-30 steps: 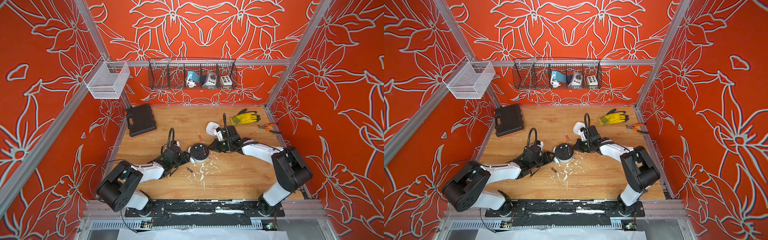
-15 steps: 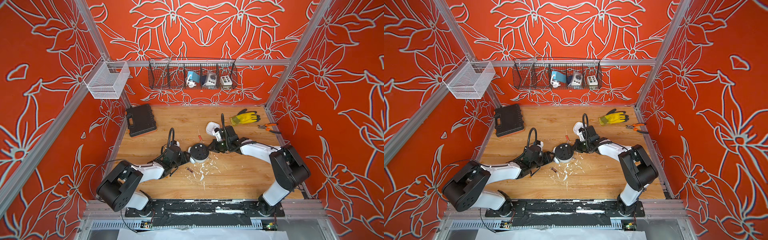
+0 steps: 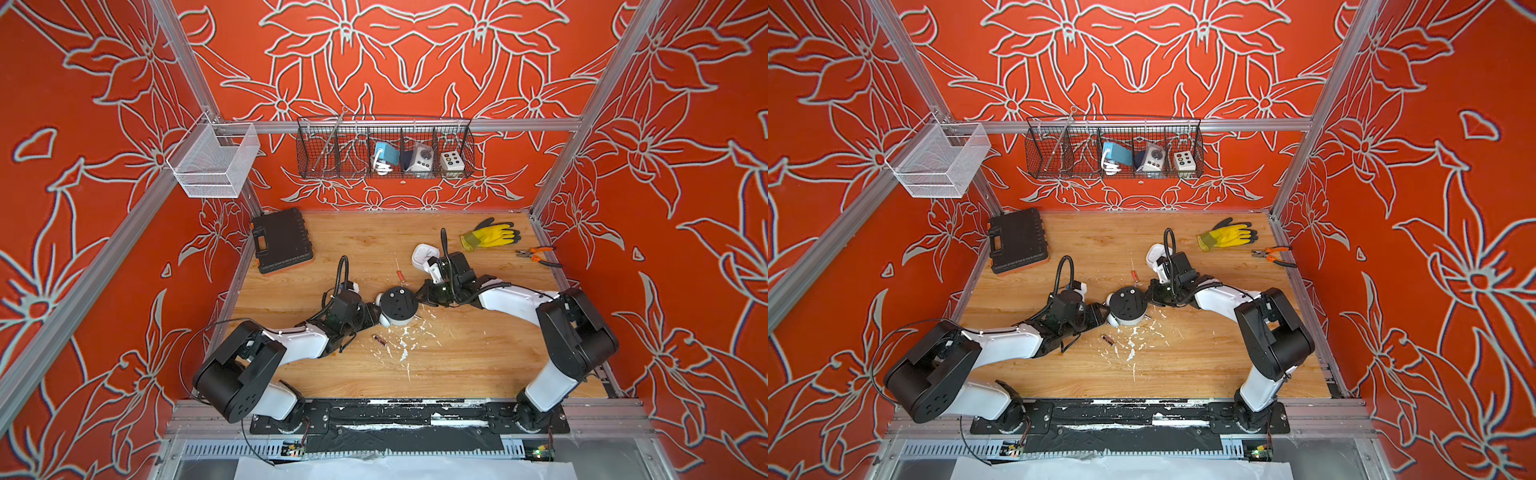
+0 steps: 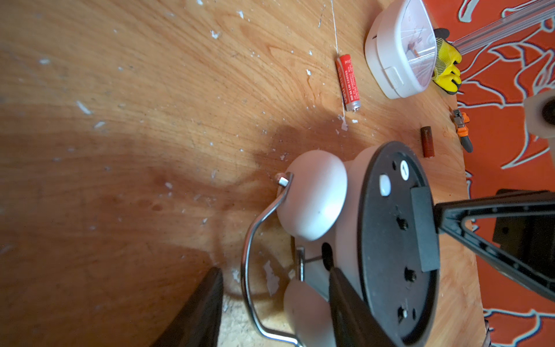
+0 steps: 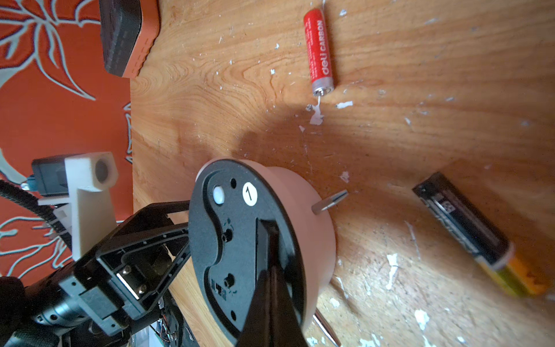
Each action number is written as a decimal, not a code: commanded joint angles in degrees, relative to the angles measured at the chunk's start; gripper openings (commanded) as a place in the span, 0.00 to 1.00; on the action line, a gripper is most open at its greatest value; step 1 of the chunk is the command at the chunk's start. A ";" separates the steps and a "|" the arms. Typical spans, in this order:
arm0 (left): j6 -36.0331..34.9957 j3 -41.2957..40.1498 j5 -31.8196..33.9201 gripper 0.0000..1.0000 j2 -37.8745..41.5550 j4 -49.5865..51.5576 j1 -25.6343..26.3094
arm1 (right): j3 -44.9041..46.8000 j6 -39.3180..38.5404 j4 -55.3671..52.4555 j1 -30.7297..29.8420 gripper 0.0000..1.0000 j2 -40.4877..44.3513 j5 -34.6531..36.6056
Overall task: Insert the battery into the alarm
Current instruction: Install the cover on the alarm.
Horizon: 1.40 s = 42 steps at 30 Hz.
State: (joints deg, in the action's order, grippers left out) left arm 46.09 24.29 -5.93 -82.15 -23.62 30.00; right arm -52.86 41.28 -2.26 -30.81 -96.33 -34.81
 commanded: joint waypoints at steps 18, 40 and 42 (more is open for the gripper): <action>-0.51 0.89 -1.36 0.51 -1.85 1.03 -0.11 | -1.57 0.24 0.19 -0.49 0.00 -2.38 -2.67; -0.64 0.82 -0.63 0.51 -1.27 1.73 -0.10 | -4.37 -2.43 -8.56 -0.74 0.30 0.73 1.97; -0.65 0.77 -0.70 0.51 -1.29 1.73 -0.20 | -4.69 -2.91 -9.18 -0.67 0.33 1.44 2.47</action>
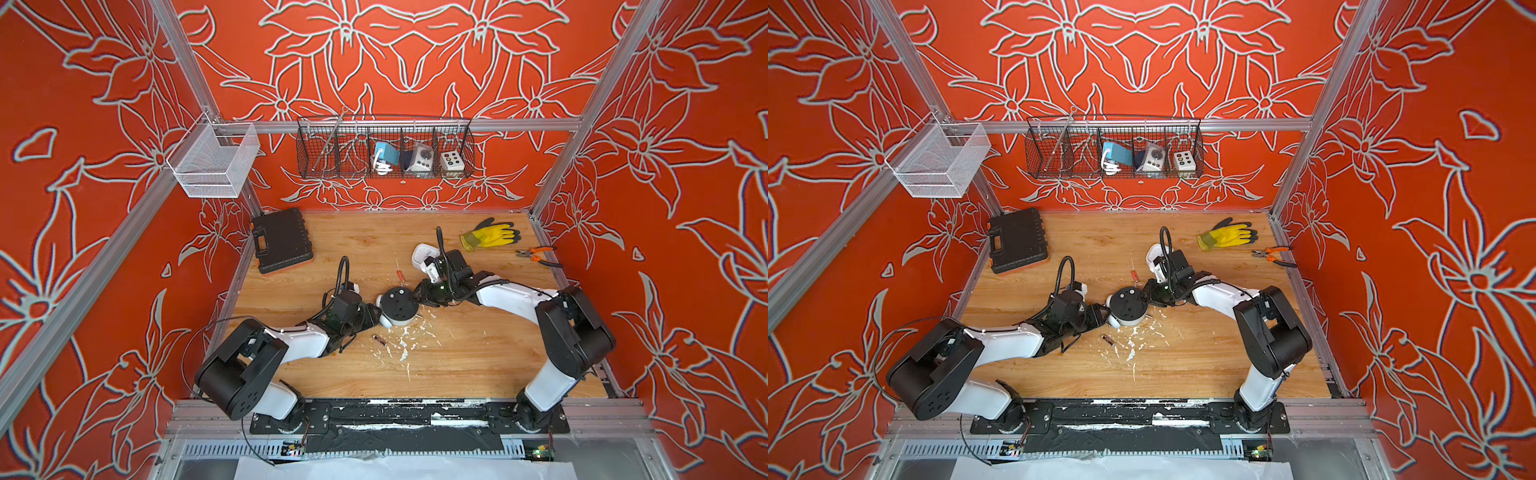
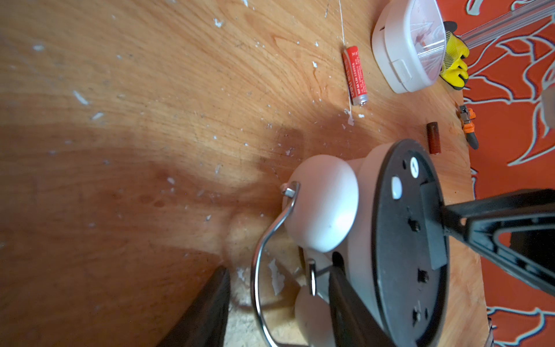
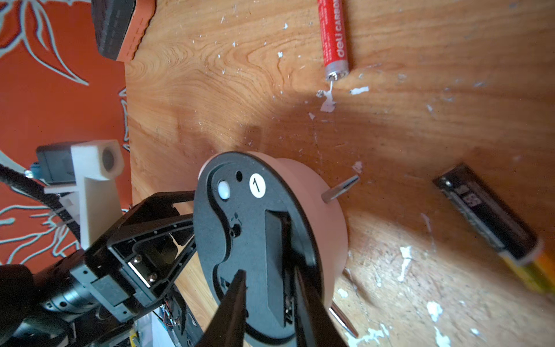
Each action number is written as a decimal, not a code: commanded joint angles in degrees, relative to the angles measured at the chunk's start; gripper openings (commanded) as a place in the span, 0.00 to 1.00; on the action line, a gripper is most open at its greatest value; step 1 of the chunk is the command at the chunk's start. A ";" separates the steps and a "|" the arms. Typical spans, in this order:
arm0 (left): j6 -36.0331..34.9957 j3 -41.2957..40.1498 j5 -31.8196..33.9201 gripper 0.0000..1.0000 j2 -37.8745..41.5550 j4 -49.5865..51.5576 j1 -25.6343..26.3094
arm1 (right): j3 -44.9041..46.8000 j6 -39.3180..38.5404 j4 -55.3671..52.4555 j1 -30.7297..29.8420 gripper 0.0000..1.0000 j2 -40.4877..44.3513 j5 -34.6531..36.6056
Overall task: Insert the battery into the alarm
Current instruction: Install the cover on the alarm.
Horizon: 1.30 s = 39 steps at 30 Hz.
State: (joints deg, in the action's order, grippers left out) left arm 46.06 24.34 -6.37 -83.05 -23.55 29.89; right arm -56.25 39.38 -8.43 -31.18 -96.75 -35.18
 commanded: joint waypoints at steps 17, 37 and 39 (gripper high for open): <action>-1.06 1.39 -1.08 0.51 -1.44 1.36 -0.17 | -4.17 -3.39 -4.79 -0.35 0.33 -2.54 2.50; -1.15 1.31 -1.54 0.51 -1.82 1.18 -0.45 | -3.46 -4.16 -5.14 -0.26 0.32 1.65 6.14; -1.15 1.22 -1.46 0.51 -1.69 1.13 -0.45 | -3.81 -4.44 -5.58 -0.23 0.35 0.83 6.33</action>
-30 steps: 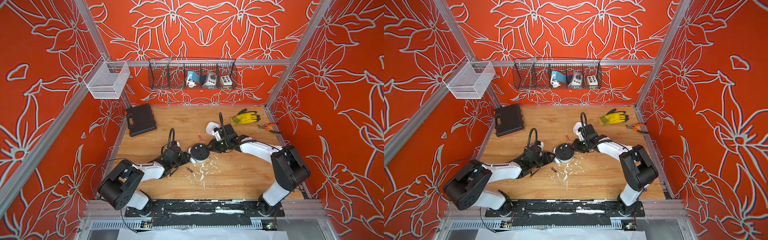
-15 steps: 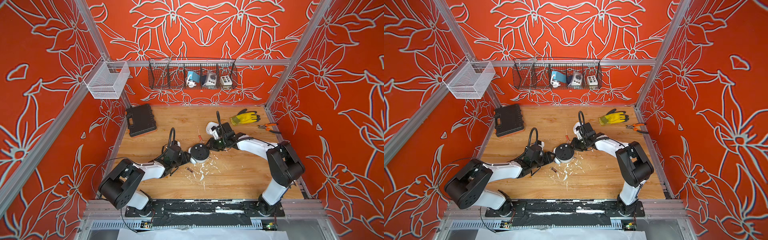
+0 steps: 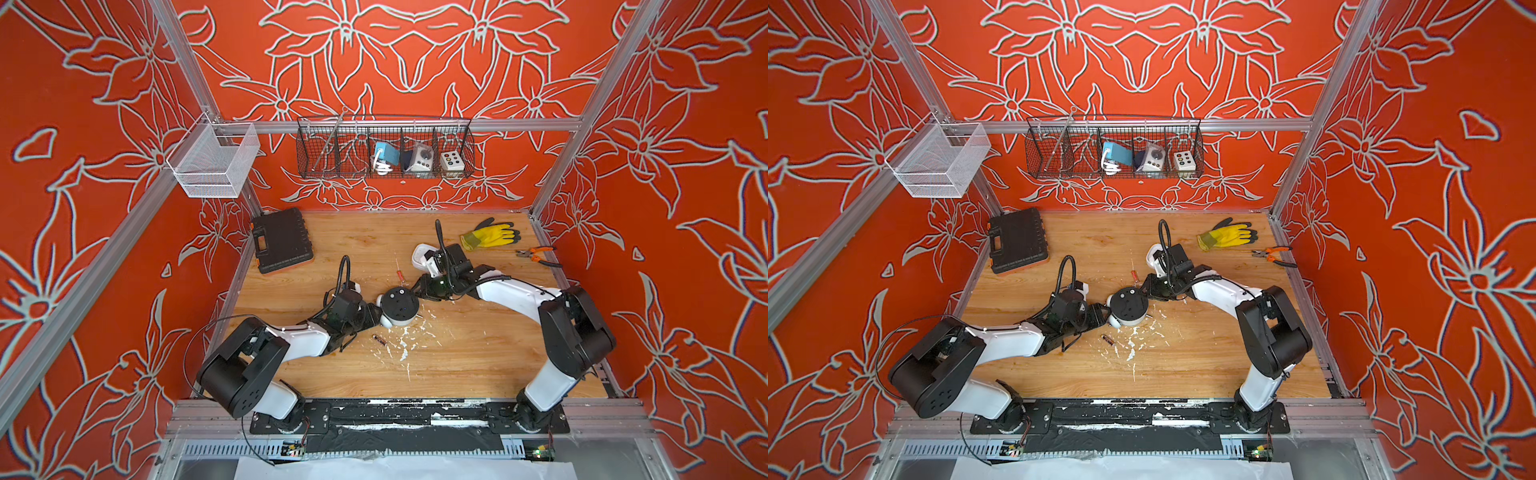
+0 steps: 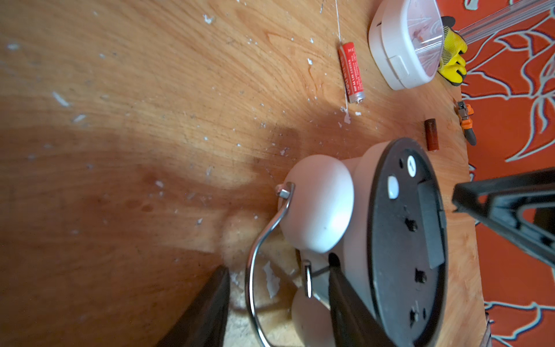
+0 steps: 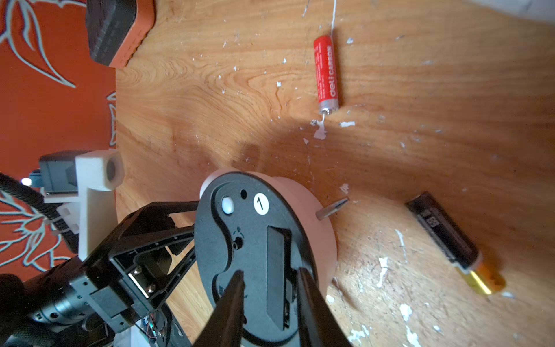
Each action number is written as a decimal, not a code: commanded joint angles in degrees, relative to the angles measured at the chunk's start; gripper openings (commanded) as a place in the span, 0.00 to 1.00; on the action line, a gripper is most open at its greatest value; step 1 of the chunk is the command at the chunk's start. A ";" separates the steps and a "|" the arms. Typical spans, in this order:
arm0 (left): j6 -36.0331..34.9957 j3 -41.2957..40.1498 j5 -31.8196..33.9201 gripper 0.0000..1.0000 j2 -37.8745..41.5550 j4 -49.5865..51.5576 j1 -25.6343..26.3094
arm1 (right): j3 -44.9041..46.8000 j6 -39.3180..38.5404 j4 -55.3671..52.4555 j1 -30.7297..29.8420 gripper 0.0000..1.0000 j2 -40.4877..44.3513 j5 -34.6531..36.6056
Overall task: Insert the battery into the alarm
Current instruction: Install the cover on the alarm.
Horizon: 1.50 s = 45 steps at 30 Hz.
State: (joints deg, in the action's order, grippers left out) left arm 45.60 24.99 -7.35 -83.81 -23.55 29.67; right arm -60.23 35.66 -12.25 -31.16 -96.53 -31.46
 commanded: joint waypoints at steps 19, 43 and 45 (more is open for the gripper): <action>-0.78 0.37 -0.82 0.51 -1.27 0.88 -0.26 | -0.40 -1.79 -1.85 -0.33 0.31 -6.08 -4.51; -0.70 0.36 -1.34 0.50 -2.29 0.39 -0.48 | -0.86 -5.70 -9.51 -0.44 0.15 -8.56 -3.77; -0.73 0.22 -1.13 0.50 -2.22 0.50 -0.56 | -0.94 -5.35 -9.02 -0.40 0.17 -7.31 -4.29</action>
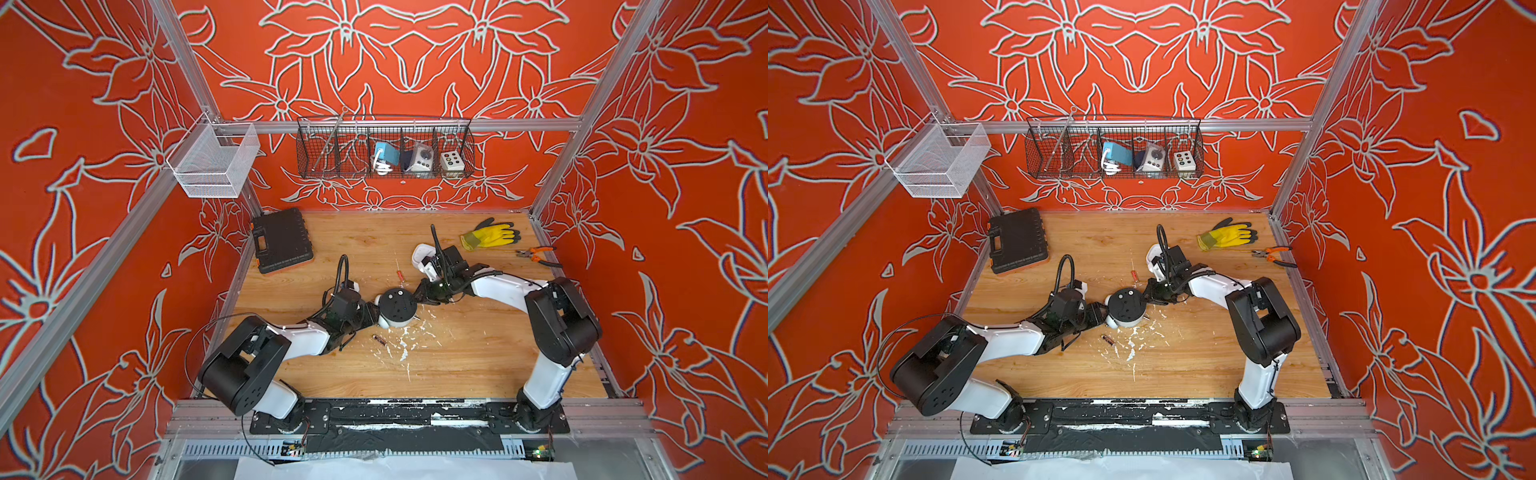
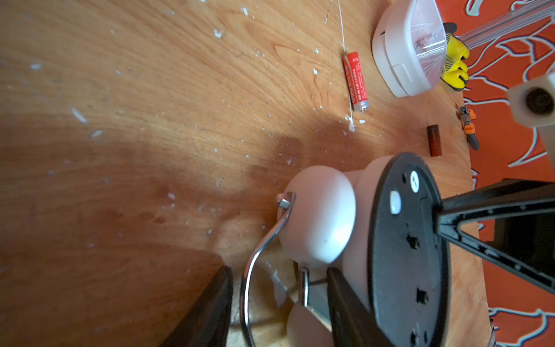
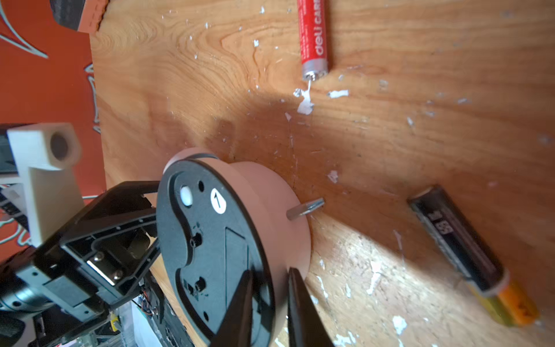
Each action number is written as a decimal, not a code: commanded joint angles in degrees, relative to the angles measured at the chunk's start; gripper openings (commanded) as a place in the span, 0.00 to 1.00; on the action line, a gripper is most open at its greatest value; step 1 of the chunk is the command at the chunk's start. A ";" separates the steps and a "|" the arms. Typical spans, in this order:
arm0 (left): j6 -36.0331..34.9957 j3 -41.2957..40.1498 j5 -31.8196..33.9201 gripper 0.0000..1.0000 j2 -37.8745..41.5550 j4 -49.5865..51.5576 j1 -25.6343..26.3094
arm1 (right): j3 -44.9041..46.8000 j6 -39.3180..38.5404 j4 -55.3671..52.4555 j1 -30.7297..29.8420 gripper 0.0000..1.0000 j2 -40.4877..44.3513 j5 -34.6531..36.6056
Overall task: Insert the battery into the alarm
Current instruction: Install the cover on the alarm.
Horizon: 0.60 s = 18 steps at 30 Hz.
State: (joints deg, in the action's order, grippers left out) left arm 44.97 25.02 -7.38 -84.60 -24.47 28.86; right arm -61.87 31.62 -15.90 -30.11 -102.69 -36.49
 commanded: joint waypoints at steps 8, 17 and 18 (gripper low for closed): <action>0.30 -0.67 -0.71 0.45 -1.48 1.02 -0.69 | 0.30 0.05 -3.42 -1.48 0.37 4.13 1.07; 1.45 -2.19 -0.32 0.38 -1.07 0.52 -1.87 | 1.70 1.33 -1.41 -1.38 0.38 7.21 1.26; 1.35 -2.18 -0.42 0.39 -0.84 0.68 -2.04 | 1.79 1.51 -1.19 -1.41 0.38 7.40 1.55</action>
State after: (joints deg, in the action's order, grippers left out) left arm 45.95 24.27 -8.75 -85.01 -26.44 27.66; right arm -60.95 32.34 -17.91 -31.14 -97.06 -35.88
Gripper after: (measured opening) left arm 0.386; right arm 0.377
